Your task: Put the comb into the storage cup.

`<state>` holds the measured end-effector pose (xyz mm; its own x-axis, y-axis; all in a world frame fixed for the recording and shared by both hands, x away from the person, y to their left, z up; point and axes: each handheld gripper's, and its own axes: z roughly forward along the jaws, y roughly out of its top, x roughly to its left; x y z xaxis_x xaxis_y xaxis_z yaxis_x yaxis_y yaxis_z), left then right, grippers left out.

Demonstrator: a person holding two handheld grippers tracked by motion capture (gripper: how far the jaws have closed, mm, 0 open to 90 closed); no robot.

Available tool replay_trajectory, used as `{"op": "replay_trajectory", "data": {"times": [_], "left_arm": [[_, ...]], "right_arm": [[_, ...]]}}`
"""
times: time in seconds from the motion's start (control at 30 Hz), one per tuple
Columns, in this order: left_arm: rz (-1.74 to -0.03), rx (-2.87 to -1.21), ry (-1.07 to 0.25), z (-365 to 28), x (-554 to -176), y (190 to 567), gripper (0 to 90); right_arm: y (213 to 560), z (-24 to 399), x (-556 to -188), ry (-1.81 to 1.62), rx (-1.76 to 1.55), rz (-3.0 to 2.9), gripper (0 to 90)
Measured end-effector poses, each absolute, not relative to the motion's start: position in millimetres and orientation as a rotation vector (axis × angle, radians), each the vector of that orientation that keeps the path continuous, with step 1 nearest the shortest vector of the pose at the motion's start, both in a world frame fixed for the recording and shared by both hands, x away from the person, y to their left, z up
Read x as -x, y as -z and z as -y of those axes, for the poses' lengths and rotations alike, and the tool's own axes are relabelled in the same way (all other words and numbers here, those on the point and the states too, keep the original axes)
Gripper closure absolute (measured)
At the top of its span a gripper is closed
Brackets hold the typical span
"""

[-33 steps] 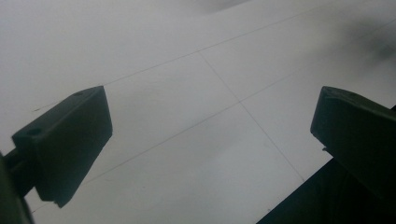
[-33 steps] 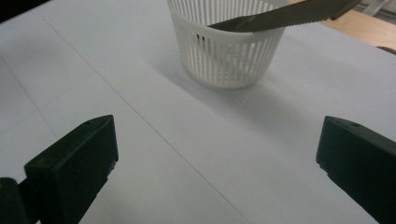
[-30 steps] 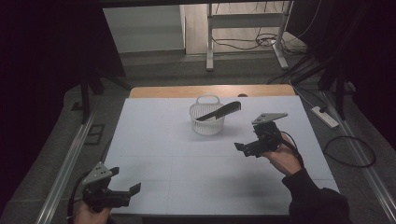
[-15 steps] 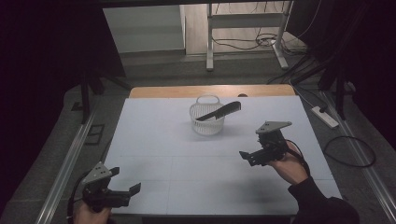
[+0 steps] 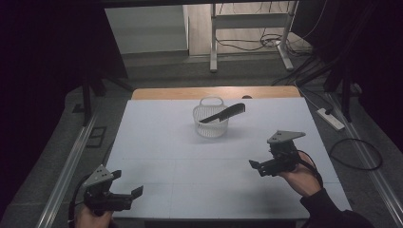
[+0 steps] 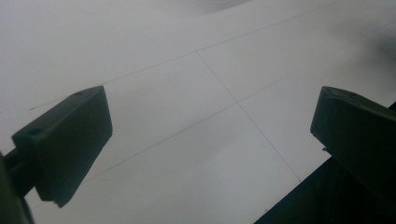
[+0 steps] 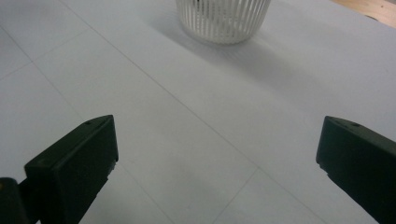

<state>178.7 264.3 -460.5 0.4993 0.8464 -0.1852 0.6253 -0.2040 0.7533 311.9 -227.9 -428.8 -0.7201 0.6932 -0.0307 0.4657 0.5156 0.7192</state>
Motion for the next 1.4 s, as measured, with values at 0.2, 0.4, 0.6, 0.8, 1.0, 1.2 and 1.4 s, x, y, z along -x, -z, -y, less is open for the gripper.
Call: {"op": "replay_trajectory", "data": {"times": [0.2, 0.4, 0.6, 0.8, 1.0, 1.2, 1.4], "left_arm": [[-1.216, -1.923, -0.337, -265, -179, 461, 0.0], [-1.219, -1.924, -0.336, -265, -179, 461, 0.0], [-1.223, -1.916, -0.329, -265, -179, 461, 0.0], [-1.224, -1.916, -0.326, -266, -179, 461, 0.0], [-1.225, -1.914, -0.324, -266, -179, 461, 0.0], [-1.225, -1.912, -0.322, -266, -179, 461, 0.0], [-1.226, -1.911, -0.321, -266, -180, 461, 0.0]], "right_arm": [[433, 233, -305, -0.999, -0.982, -2.447, 0.0], [435, 239, -300, -0.996, -1.001, -2.458, 0.0], [437, 246, -295, -1.035, -1.015, -2.473, 0.0], [438, 254, -290, -1.026, -1.029, -2.464, 0.0], [441, 262, -285, -1.000, -1.035, -2.457, 0.0], [441, 272, -279, -1.004, -1.063, -2.443, 0.0], [440, 283, -273, -1.006, -1.095, -2.416, 0.0]]}}
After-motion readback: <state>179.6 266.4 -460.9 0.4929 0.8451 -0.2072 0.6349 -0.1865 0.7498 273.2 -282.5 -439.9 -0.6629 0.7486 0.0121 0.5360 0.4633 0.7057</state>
